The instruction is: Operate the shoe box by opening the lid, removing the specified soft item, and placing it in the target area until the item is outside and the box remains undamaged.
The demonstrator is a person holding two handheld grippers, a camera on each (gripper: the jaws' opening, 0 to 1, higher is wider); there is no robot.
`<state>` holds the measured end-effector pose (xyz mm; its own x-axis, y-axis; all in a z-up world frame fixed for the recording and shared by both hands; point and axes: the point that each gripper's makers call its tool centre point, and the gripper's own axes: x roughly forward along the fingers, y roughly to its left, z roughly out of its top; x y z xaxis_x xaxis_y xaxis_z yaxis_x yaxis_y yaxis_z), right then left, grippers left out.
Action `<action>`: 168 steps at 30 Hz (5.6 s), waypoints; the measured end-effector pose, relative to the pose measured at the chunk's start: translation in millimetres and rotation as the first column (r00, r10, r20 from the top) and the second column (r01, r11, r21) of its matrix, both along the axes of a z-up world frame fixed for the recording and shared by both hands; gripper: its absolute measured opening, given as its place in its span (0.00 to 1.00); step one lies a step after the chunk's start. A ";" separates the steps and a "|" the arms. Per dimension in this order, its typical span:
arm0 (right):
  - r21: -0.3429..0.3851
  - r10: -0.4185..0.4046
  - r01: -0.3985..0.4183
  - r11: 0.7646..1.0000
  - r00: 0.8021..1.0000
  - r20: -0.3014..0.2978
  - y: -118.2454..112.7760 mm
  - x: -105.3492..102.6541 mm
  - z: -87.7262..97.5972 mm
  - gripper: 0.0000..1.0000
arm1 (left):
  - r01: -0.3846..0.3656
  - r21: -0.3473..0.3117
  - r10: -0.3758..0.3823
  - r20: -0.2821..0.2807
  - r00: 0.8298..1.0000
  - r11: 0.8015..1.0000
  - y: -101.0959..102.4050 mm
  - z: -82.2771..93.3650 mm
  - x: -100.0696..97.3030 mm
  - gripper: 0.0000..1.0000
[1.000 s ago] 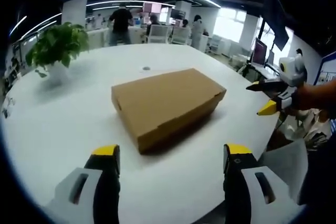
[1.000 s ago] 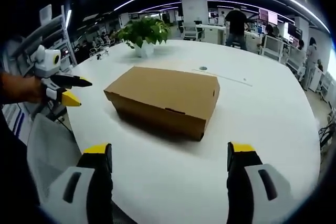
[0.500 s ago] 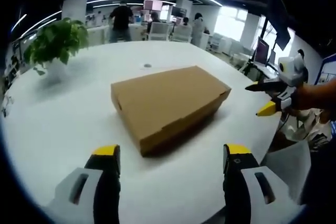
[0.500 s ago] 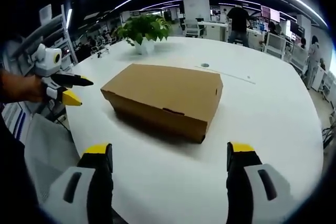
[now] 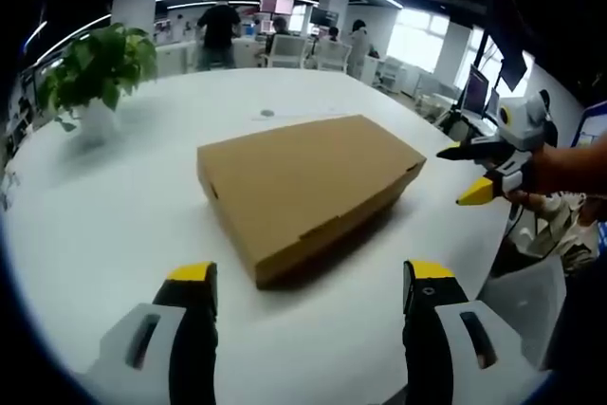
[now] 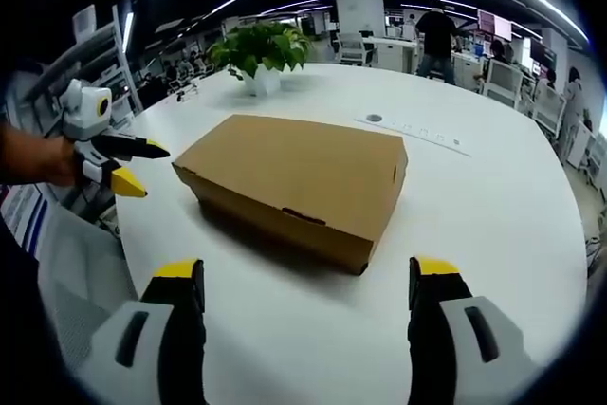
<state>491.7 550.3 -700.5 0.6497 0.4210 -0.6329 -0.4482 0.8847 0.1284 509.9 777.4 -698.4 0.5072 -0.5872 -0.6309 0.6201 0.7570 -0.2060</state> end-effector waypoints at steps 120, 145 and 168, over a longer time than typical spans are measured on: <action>-0.006 0.028 -0.028 1.000 1.000 0.011 19.5 12.4 -20.4 0.50 | 0.037 0.048 -0.037 0.012 0.999 0.998 10.1 -24.1 21.0 0.51; -0.004 0.034 -0.034 0.999 0.999 -0.001 56.2 -42.5 -21.2 0.47 | 0.050 0.066 -0.050 -0.007 0.999 0.997 49.1 -26.5 -26.7 0.51; -0.008 0.043 -0.043 0.999 0.999 -0.017 93.8 -82.4 -20.4 0.45 | 0.038 0.072 -0.037 -0.015 0.999 0.997 88.0 -25.8 -64.1 0.50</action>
